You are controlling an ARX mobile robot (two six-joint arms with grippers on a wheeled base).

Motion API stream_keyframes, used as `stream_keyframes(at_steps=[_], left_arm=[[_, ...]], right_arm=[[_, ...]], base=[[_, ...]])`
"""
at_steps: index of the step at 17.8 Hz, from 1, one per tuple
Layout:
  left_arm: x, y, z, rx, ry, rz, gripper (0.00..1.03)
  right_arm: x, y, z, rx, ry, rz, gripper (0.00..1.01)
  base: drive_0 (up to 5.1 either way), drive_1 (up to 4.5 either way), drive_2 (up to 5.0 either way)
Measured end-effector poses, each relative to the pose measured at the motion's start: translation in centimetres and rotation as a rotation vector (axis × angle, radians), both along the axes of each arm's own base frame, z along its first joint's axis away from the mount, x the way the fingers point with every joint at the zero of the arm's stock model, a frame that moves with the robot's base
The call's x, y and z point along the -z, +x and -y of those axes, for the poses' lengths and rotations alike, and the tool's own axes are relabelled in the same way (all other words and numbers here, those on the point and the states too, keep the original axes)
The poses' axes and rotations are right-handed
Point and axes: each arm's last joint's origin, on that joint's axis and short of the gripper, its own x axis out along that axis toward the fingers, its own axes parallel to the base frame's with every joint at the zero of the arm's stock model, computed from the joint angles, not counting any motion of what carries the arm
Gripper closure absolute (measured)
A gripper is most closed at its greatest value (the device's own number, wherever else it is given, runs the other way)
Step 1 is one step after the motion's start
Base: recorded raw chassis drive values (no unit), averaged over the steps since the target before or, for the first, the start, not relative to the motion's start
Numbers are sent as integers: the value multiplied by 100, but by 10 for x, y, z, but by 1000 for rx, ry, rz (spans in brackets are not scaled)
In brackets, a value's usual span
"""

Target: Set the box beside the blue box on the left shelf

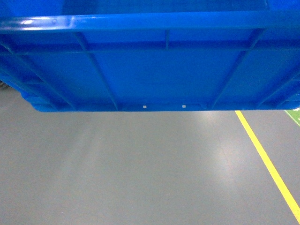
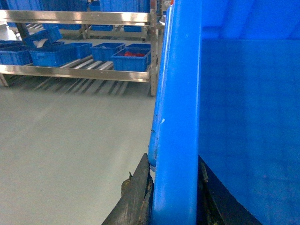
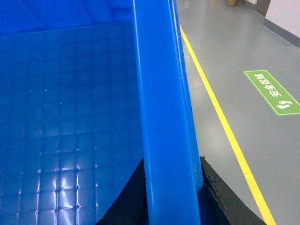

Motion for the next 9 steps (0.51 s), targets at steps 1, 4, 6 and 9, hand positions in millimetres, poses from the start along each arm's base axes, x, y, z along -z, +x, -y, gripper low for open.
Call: stream_keyframes(at_steps=[1, 4, 6, 9], left_arm=[[0, 0, 0, 0, 2, 2, 88], [0, 0, 0, -2, 2, 2, 88], [0, 0, 0, 0, 2, 2, 88], [-1, 0, 0, -1, 1, 3, 88]], right_arm=[[0, 0, 0, 1, 0, -2, 80], [0, 0, 0, 2, -1, -4, 80], [0, 0, 0, 2, 0, -3, 80], [0, 0, 0, 3, 0, -2, 80]], base=[[-12, 404, -429], [-11, 405, -428], [-3, 414, -420], [-3, 413, -420]])
